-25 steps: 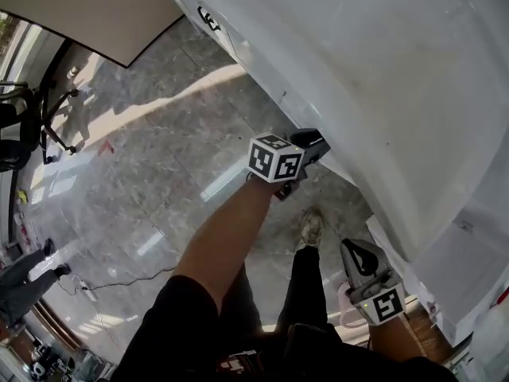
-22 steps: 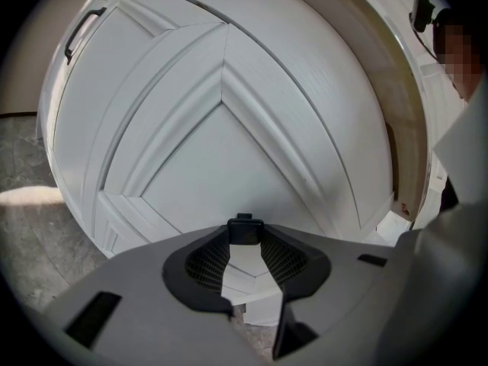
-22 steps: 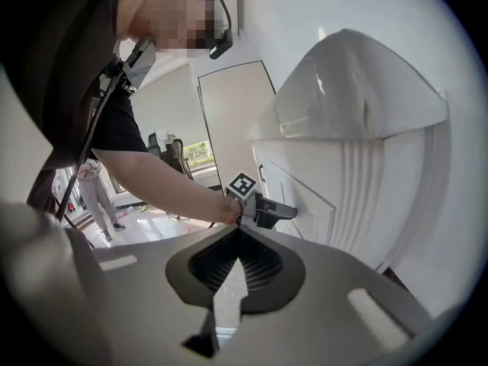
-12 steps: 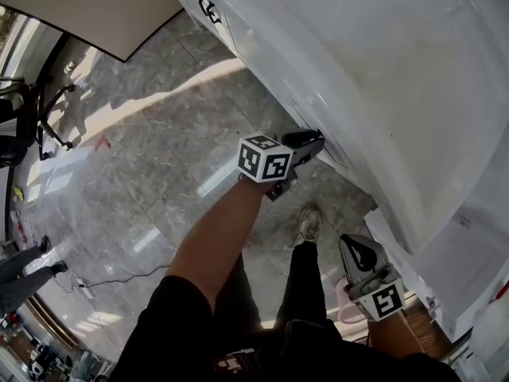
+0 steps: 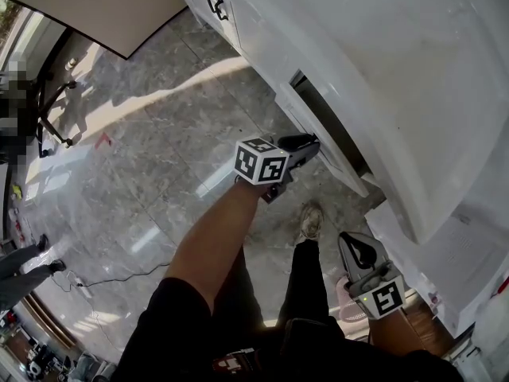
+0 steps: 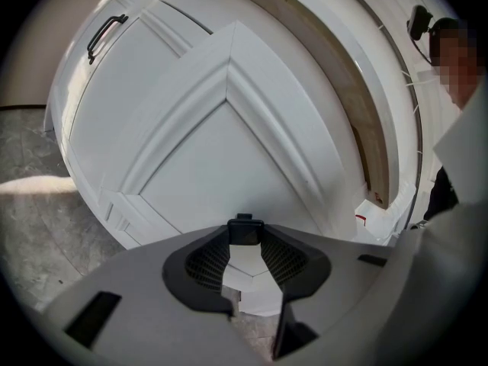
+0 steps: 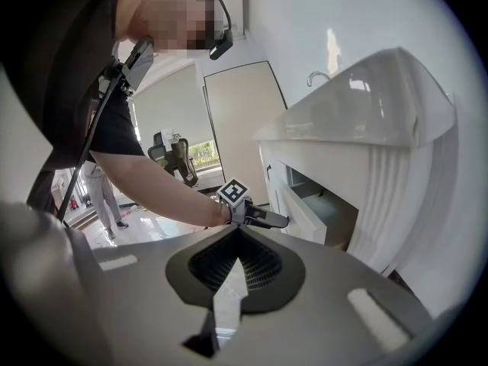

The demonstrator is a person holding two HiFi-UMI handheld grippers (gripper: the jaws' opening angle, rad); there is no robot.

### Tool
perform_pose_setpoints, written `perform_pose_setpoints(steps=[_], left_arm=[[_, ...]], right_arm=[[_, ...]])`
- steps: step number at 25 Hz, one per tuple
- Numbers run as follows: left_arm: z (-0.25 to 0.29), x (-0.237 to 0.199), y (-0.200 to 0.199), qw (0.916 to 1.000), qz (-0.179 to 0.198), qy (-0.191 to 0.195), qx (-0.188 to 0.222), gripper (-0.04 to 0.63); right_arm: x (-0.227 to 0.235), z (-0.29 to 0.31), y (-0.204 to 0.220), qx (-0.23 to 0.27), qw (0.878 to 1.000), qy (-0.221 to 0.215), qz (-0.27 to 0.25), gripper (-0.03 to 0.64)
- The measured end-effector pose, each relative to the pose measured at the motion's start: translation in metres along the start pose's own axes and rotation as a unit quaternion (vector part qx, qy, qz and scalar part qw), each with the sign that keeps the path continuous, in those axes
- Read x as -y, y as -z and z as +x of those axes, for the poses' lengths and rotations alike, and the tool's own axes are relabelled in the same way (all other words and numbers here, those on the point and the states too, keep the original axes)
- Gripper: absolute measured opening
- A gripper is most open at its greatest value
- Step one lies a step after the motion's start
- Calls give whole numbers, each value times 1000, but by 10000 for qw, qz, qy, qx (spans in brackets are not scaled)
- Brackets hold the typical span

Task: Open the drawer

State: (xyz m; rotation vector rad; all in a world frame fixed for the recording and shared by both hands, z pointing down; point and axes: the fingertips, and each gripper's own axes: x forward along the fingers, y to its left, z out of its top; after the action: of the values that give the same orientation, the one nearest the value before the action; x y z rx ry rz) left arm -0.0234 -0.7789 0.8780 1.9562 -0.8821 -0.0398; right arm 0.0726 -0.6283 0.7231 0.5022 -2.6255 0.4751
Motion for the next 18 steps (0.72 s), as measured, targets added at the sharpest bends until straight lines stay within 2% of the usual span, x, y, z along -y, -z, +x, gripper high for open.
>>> perform_pose_setpoints(steps=[4,7,18], left_arm=[[-10,1,5,10000,-11,-7,-10,129],[-17,0,9,10000,-18,-15,-2,129],[-35,1,21,10000,-30,-16,-36,129]], right_arm=[[-10,3,-6,127,9999,-78,-61,-2],[-14,4,-3,-6,10000,-54,-22,-2],[-27,9,-21,413,9987,-187,-243,-2]])
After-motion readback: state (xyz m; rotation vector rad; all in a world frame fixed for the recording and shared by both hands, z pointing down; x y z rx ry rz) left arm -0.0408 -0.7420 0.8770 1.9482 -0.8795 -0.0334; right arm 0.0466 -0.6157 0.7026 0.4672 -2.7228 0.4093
